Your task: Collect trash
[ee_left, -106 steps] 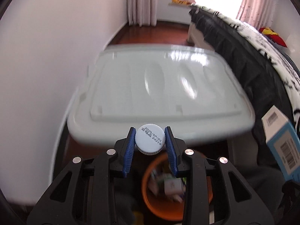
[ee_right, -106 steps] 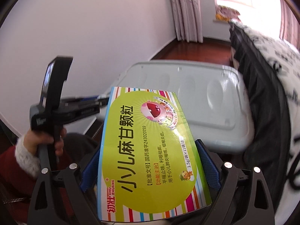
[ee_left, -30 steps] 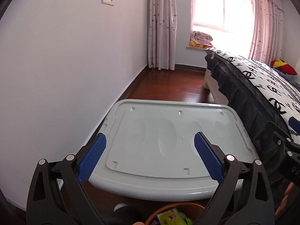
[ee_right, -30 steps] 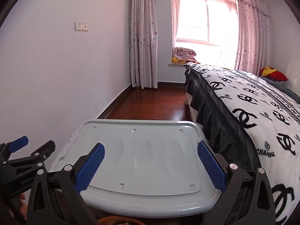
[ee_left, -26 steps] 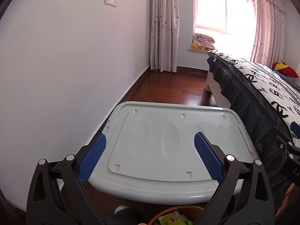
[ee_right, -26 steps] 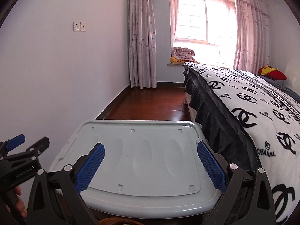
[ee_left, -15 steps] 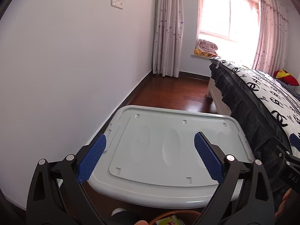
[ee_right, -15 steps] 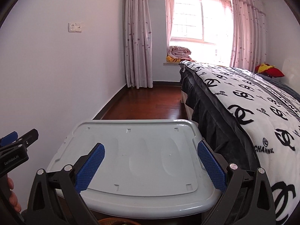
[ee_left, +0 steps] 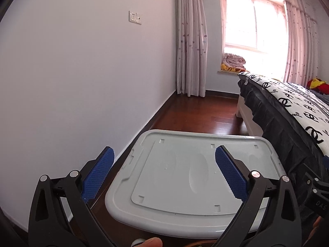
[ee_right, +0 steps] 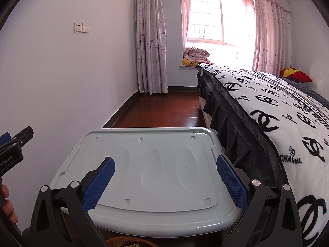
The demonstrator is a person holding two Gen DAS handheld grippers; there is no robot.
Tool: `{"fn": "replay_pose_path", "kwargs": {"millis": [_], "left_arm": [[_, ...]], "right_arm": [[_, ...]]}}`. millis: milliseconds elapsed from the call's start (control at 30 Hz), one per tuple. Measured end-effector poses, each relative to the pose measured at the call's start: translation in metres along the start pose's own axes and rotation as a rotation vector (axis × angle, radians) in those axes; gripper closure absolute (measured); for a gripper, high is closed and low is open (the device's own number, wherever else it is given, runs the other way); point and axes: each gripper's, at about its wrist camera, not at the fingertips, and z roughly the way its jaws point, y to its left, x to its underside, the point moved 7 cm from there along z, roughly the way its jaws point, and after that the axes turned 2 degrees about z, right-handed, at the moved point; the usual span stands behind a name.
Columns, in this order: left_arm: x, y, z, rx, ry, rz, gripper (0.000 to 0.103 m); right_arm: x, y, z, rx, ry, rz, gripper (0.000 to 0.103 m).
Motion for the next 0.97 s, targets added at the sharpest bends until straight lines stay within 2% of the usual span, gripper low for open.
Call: {"fn": "replay_pose_path", "kwargs": {"millis": [133,600,967], "left_arm": [[0.0005,-0.0065,0.0007,0.015,-0.002,0.023,0.007],[-0.002,0.0013,0.0004,-0.006,-0.002,-0.02,0.007],[-0.001,-0.0029,0.0064,0.029,0.031,-0.02,0.007]], "right_arm": [[0.002,0.0017,0.0003,0.0,0.003,-0.006,0.005],[0.0061,0.0025,-0.0016,0.002,0.009,-0.001,0.005],[0.0069,0.0019,-0.0029,0.0,0.009,0.004,0.005]]}}
